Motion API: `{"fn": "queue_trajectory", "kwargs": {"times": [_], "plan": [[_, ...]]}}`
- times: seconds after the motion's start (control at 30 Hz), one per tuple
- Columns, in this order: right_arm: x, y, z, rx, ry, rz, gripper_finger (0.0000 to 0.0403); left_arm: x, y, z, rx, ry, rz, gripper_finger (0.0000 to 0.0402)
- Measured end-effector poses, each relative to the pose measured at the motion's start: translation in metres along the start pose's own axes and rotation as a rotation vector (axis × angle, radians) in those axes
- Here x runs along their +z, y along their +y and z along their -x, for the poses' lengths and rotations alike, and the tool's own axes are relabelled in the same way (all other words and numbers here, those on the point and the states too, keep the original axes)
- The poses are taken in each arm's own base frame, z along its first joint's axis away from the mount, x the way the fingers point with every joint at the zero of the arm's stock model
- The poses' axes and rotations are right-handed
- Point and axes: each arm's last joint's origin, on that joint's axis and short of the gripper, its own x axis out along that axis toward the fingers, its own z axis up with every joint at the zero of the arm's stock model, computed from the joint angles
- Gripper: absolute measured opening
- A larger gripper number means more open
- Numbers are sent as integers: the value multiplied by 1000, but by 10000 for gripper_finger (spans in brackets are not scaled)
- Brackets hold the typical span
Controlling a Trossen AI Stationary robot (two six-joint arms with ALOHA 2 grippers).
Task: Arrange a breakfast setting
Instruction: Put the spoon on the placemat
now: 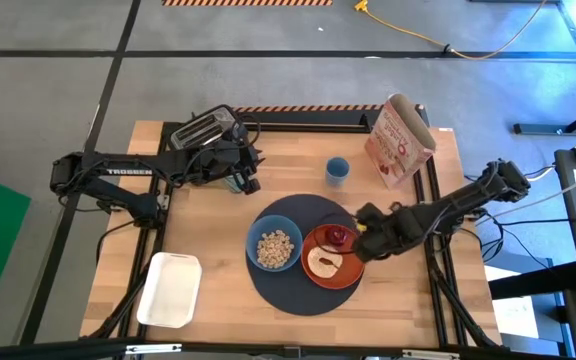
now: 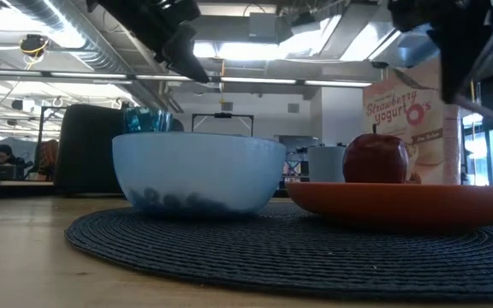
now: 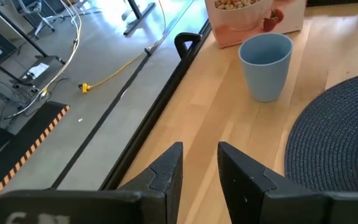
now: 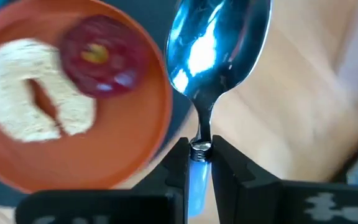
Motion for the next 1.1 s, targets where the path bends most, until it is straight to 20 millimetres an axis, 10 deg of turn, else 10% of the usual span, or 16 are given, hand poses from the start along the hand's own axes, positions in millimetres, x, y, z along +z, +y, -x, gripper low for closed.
{"fn": "queue_trajectory", "kwargs": {"times": [0.63, 1.1], "plan": [[118, -12, -41, 152, -211, 594, 32, 5, 1, 0, 8, -51, -27, 96], [132, 7, -104, 157, -87, 603, 32, 4, 2, -1, 12, -34, -31, 96]]}}
